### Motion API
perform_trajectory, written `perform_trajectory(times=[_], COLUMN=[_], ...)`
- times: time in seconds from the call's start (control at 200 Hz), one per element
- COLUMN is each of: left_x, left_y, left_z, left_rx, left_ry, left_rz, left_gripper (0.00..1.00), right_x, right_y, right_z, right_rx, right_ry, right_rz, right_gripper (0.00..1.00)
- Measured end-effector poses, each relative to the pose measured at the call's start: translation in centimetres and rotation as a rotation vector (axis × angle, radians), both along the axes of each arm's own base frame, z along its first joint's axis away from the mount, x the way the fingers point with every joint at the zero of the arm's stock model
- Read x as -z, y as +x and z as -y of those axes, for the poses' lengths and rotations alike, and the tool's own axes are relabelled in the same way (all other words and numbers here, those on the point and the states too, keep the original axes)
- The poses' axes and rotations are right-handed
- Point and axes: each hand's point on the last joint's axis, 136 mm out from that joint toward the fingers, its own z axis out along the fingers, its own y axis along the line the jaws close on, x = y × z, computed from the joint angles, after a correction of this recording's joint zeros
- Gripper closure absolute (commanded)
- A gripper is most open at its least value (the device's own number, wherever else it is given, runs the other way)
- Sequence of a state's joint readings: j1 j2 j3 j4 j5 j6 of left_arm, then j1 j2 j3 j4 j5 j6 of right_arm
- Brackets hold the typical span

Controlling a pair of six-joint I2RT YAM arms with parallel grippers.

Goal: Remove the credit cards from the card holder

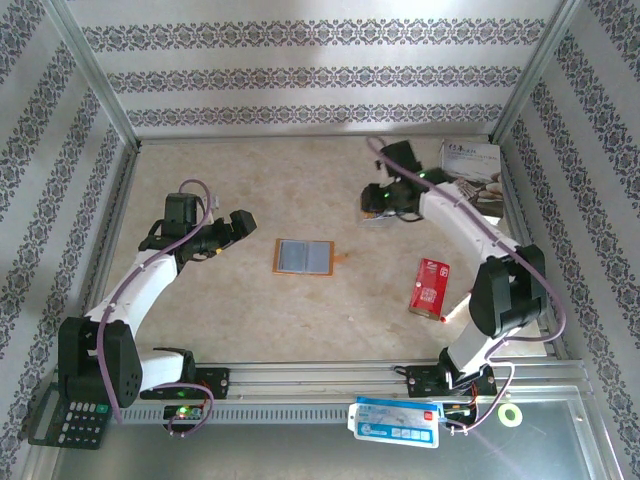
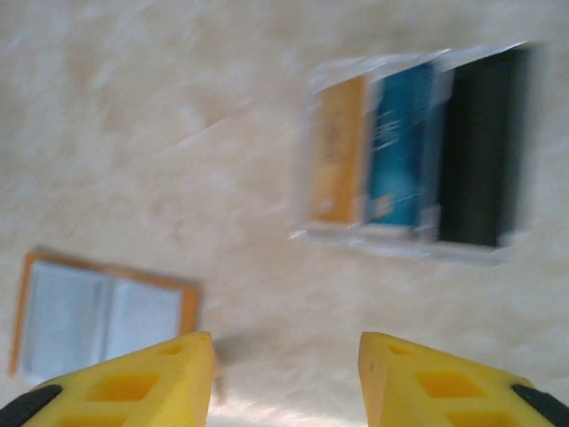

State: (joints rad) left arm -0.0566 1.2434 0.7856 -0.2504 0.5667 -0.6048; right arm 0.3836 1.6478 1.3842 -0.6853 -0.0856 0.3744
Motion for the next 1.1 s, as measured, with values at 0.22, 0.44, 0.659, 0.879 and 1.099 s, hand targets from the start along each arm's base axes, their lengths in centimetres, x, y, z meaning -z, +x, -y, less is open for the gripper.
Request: perform_trajectory(times=[0.22,0.44,0.659,0.879,1.099], left_x=[0.0,-0.2,-0.9,-0.9,-0.8], left_y=[0.2,0.3,0.0,-0.2,-0.3], left_z=[-0.4,-0.7,-1.2,-1.3,-1.3], left_rx=[-0.034,-0.062,-0.081,-0.086,-0.085], left_ry=[0.004,0.007,0.03,0.034,0.035], left_rz=[0.001,0.002,0.024,0.018,0.012], left_gripper=[0.0,0.0,0.0,0.0,0.0], right_x=[3.4,7.6,10.6,10.9,11.8], right_y=[-4.9,-6.4,-6.1,-5.2,-4.7], right_z=[-7.8,-13.2,-14.6,-17.1,-17.9], right_rx=[-0.117,-0.157,-0.131,-0.157,-0.164], right_ry=[-0.002,-0.019,-0.043,-0.03,-0.048], right_rz=[-0.065,-0.129,-0.185,-0.177,-0.202], right_gripper=[0.48,0.48,0.46,0.45,0.45])
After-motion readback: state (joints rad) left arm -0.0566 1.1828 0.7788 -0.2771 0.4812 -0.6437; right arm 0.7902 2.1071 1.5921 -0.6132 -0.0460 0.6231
